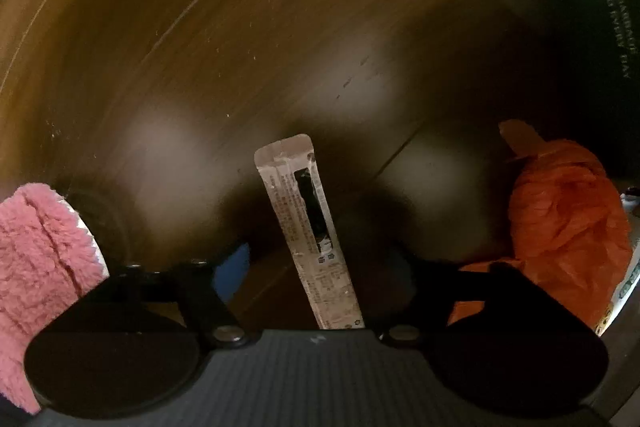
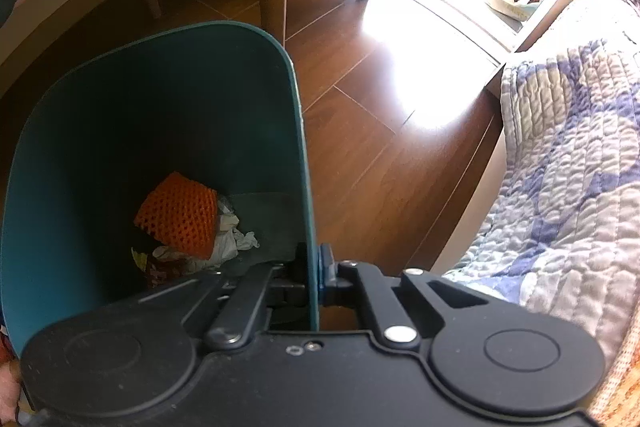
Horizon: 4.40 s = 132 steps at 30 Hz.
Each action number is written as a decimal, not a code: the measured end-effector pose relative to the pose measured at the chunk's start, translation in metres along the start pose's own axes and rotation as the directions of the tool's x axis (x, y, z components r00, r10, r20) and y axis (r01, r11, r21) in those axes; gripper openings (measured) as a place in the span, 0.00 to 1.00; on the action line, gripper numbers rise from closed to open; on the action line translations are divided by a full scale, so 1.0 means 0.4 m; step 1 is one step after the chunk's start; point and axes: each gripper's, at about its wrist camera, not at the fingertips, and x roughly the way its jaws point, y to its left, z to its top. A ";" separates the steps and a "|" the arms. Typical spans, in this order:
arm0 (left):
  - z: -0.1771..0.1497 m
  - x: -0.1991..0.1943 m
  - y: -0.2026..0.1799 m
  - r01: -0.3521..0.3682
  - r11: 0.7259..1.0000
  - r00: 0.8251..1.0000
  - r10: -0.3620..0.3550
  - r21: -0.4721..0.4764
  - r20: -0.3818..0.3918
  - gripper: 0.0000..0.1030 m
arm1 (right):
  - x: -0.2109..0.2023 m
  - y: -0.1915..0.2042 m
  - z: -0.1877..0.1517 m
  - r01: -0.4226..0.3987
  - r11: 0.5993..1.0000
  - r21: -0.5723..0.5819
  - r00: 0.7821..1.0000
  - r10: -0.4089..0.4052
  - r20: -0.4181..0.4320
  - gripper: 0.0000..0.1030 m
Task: Collect trash
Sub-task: 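Lower the left tool toward the wooden stick beside the orange bag, then close the left tool on the wooden stick and lift it over the bin, then open the left tool to drop the wooden stick into the teal bin, then lower the left tool to the orange plastic bag and close on it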
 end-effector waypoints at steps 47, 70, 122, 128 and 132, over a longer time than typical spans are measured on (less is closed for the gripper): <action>-0.046 -1.027 0.069 0.058 0.997 0.719 -0.076 0.049 0.691 0.18 | -0.032 0.252 0.042 0.197 0.960 -0.201 0.980 -0.192 0.044 0.03; 0.043 -0.816 -0.065 0.307 0.917 0.888 -0.372 0.254 0.269 0.18 | -0.040 0.307 0.022 0.222 0.944 -0.246 0.975 -0.222 0.027 0.04; -0.044 -0.389 -0.185 0.081 0.882 0.964 -0.188 0.464 0.189 0.81 | 0.056 -0.099 0.041 0.067 0.994 0.086 0.996 -0.071 0.049 0.02; -0.023 -0.270 -0.232 0.191 0.920 0.969 -0.232 0.342 0.082 0.82 | 0.059 -0.151 0.009 0.026 0.990 0.135 0.996 -0.037 0.079 0.02; -0.001 -0.216 -0.276 0.144 0.932 0.982 -0.176 0.332 0.068 0.82 | 0.066 -0.172 0.007 -0.006 0.985 0.173 0.995 -0.012 0.101 0.03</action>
